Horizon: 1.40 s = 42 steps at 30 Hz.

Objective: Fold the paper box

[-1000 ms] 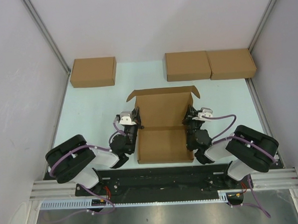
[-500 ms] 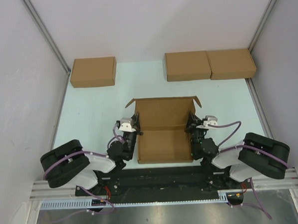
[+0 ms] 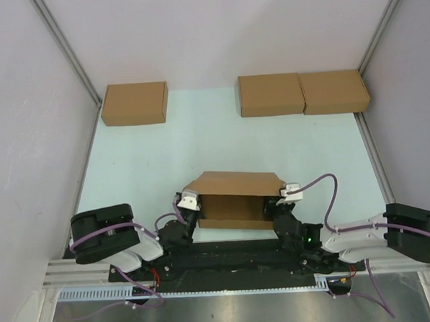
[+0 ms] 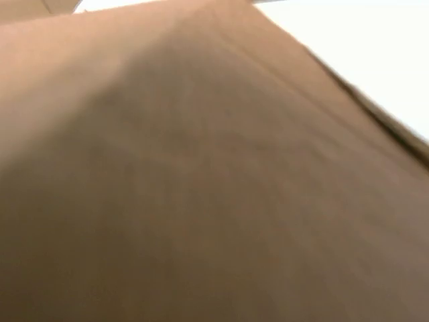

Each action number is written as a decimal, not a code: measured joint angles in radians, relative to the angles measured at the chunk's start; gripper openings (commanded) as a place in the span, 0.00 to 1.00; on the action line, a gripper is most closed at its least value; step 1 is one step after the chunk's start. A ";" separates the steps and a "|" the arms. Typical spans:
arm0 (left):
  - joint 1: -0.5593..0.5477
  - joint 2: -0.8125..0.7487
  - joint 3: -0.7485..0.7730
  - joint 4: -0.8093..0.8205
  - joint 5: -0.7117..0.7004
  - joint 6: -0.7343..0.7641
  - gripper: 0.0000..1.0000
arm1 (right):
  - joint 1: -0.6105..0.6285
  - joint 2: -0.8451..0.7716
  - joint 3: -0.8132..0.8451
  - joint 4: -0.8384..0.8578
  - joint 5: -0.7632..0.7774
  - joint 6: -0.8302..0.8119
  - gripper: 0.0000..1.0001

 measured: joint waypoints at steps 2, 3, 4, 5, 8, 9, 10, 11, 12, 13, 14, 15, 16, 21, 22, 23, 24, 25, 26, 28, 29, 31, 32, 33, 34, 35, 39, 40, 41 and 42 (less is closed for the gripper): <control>-0.010 0.000 0.000 -0.002 -0.007 -0.010 0.00 | 0.040 -0.044 0.002 -0.106 0.019 0.044 0.53; -0.013 -0.002 0.000 -0.004 -0.008 -0.012 0.00 | 0.056 -0.063 0.006 -0.148 0.026 0.066 0.56; -0.015 -0.005 0.000 -0.006 -0.009 -0.013 0.00 | 0.074 -0.087 0.021 -0.214 0.039 0.087 0.60; -0.016 -0.011 0.000 -0.014 -0.011 -0.012 0.00 | 0.090 -0.110 0.036 -0.268 0.045 0.105 0.62; -0.031 -0.026 0.001 -0.032 -0.002 -0.012 0.00 | 0.131 -0.183 0.090 -0.433 0.055 0.117 0.66; -0.037 -0.030 0.001 -0.036 0.000 -0.012 0.00 | 0.143 -0.215 0.111 -0.493 0.060 0.115 0.67; -0.039 -0.032 0.001 -0.039 0.000 -0.013 0.00 | 0.154 -0.244 0.127 -0.539 0.065 0.112 0.70; -0.040 -0.032 0.000 -0.039 0.000 -0.013 0.00 | 0.164 -0.269 0.140 -0.576 0.066 0.108 0.75; -0.041 -0.032 0.000 -0.040 0.000 -0.013 0.00 | 0.177 -0.301 0.156 -0.627 0.068 0.104 0.77; -0.042 -0.032 0.001 -0.041 0.000 -0.012 0.00 | 0.189 -0.331 0.177 -0.674 0.068 0.101 0.78; -0.043 -0.032 0.001 -0.041 -0.001 -0.012 0.00 | 0.200 -0.355 0.198 -0.713 0.067 0.099 0.78; -0.043 -0.031 0.002 -0.041 -0.002 -0.012 0.00 | 0.212 -0.381 0.221 -0.756 0.067 0.098 0.79; -0.044 -0.029 0.004 -0.041 -0.004 -0.012 0.00 | 0.225 -0.407 0.247 -0.803 0.068 0.097 0.79; -0.047 0.002 0.029 -0.037 -0.015 -0.012 0.00 | 0.302 -0.471 0.333 -0.982 0.075 0.100 0.79; -0.047 0.008 0.033 -0.039 -0.018 -0.011 0.00 | 0.332 -0.481 0.348 -1.015 0.077 0.097 0.79; -0.047 0.017 0.037 -0.044 -0.023 -0.010 0.00 | 0.362 -0.493 0.359 -1.033 0.072 0.079 0.79; -0.047 0.021 0.038 -0.045 -0.025 -0.010 0.00 | 0.389 -0.507 0.371 -1.045 0.068 0.060 0.79; -0.047 0.028 0.039 -0.046 -0.029 -0.011 0.00 | 0.421 -0.524 0.384 -1.055 0.057 0.036 0.79; -0.048 0.032 0.041 -0.046 -0.032 -0.011 0.00 | 0.464 -0.549 0.405 -1.063 0.040 0.001 0.80; -0.053 0.040 0.049 -0.051 -0.022 -0.012 0.00 | 0.526 -0.571 0.449 -1.062 -0.010 -0.044 0.81; -0.059 0.046 0.054 -0.055 -0.018 -0.012 0.00 | 0.558 -0.581 0.483 -1.067 -0.034 -0.066 0.81; -0.067 0.058 0.060 -0.068 -0.018 -0.012 0.01 | 0.610 -0.576 0.563 -1.070 -0.081 -0.100 0.81; -0.067 0.065 0.060 -0.080 -0.019 -0.012 0.00 | 0.634 -0.568 0.604 -1.077 -0.096 -0.114 0.81; -0.067 0.071 0.060 -0.085 -0.019 -0.012 0.00 | 0.655 -0.554 0.645 -1.082 -0.106 -0.127 0.81; -0.067 0.076 0.060 -0.087 -0.019 -0.012 0.00 | 0.677 -0.538 0.683 -1.085 -0.114 -0.140 0.81; -0.068 0.078 0.060 -0.091 -0.019 -0.012 0.00 | 0.699 -0.521 0.715 -1.087 -0.117 -0.152 0.82; -0.068 0.078 0.060 -0.100 -0.019 -0.013 0.11 | 0.741 -0.484 0.761 -1.080 -0.077 -0.206 0.75; -0.068 0.077 0.060 -0.106 -0.019 -0.014 0.15 | 0.734 -0.482 0.761 -1.090 -0.052 -0.212 0.71; -0.068 0.075 0.059 -0.113 -0.018 -0.013 0.22 | 0.721 -0.482 0.761 -1.102 -0.036 -0.210 0.60; -0.069 0.071 0.056 -0.126 -0.014 -0.013 0.27 | 0.688 -0.486 0.761 -1.122 -0.027 -0.200 0.56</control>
